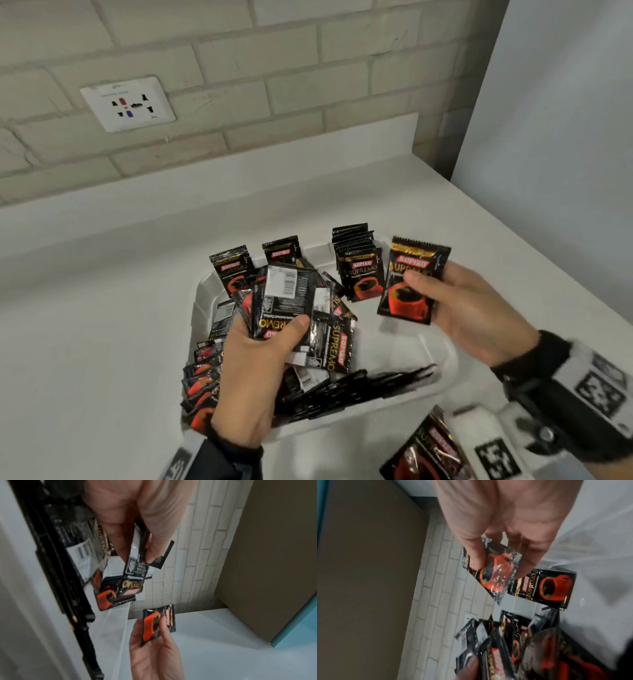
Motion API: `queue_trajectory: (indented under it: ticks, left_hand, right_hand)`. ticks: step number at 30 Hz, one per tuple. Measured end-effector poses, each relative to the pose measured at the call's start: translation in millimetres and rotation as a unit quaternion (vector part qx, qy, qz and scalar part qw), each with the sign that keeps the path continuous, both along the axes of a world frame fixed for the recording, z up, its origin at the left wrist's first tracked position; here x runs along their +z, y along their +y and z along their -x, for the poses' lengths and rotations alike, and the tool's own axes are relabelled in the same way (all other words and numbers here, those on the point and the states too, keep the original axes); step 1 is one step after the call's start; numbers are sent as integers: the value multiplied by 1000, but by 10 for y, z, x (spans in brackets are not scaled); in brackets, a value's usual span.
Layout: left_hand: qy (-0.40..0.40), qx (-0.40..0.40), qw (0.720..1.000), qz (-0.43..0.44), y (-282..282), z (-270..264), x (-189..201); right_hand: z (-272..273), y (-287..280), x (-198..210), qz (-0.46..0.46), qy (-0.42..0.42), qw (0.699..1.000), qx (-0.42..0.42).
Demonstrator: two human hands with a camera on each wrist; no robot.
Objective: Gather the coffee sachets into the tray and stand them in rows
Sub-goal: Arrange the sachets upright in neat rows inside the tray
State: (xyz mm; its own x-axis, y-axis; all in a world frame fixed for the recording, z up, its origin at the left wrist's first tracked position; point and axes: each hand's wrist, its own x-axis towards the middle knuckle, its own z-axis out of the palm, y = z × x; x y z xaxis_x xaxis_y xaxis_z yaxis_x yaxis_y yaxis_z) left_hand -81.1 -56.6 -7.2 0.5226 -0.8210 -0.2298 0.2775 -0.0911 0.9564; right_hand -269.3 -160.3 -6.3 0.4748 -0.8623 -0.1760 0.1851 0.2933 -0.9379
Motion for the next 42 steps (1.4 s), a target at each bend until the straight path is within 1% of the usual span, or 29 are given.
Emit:
queue_trajectory:
  ticks: [3,7,10,12,14,15,17,18,19,23,24,25,27,28,29,30,31,34,35,37,39,41,42]
  left_hand:
    - [-10,7,1000,25,-14,-29,45]
    - [-23,10,998,51,-5,-44,97]
    - [-29,5,998,62,19,-78,81]
    - [-21,4,997,71,36,-101,81]
    - [-19,8,997,75,47,-113,84]
    - [-18,11,997,76,50,-117,87]
    - [-16,13,997,78,45,-119,90]
    - [-16,10,997,79,41,-119,92]
    - [-17,10,997,79,33,-116,94]
    - [-16,11,996,84,19,-108,114]
    - [-15,10,996,86,19,-109,124]
    - [-15,10,996,89,22,-112,135]
    - [-19,14,995,93,32,-117,163]
    - [-21,17,995,92,39,-124,175]
    - [-22,19,995,91,49,-137,183]
    - [-23,20,995,90,62,-153,185]
    - [-25,22,996,88,78,-168,188]
    - [-25,31,996,86,123,-218,189]
    - [-25,35,996,84,136,-234,191]
    - [-23,40,995,83,158,-259,188]
    - [-21,42,995,85,166,-272,179]
    - [-19,43,995,85,166,-279,173]
    - [-16,42,995,86,162,-279,173]
  right_hand:
    - [52,-57,79,15,-2,999,-33]
    - [98,-40,91,35,-7,998,-45]
    - [290,-30,89,43,-14,998,-38]
    - [512,13,97,59,29,998,-2]
    - [734,115,111,65,93,992,48]
    - [832,176,98,67,130,987,72]
    - [941,296,74,86,218,966,109]
    - [959,340,73,98,250,957,107]
    - [961,359,85,107,262,955,91]
    - [800,238,257,173,251,952,-16]
    - [719,176,324,195,253,947,-38]
    - [631,104,382,220,260,939,-49]
    - [416,-37,488,267,269,925,-23]
    - [310,-109,516,296,292,910,2]
    - [215,-189,521,330,326,885,27]
    - [125,-269,509,365,371,852,56]
    - [36,-346,485,396,420,812,88]
    - [-205,-492,390,442,540,694,175]
    - [-271,-521,358,452,564,664,194]
    - [-376,-561,298,468,585,628,214]
    - [-457,-586,261,483,595,602,223]
    - [-521,-606,238,493,599,588,228]
    - [-543,-617,231,494,597,589,228]
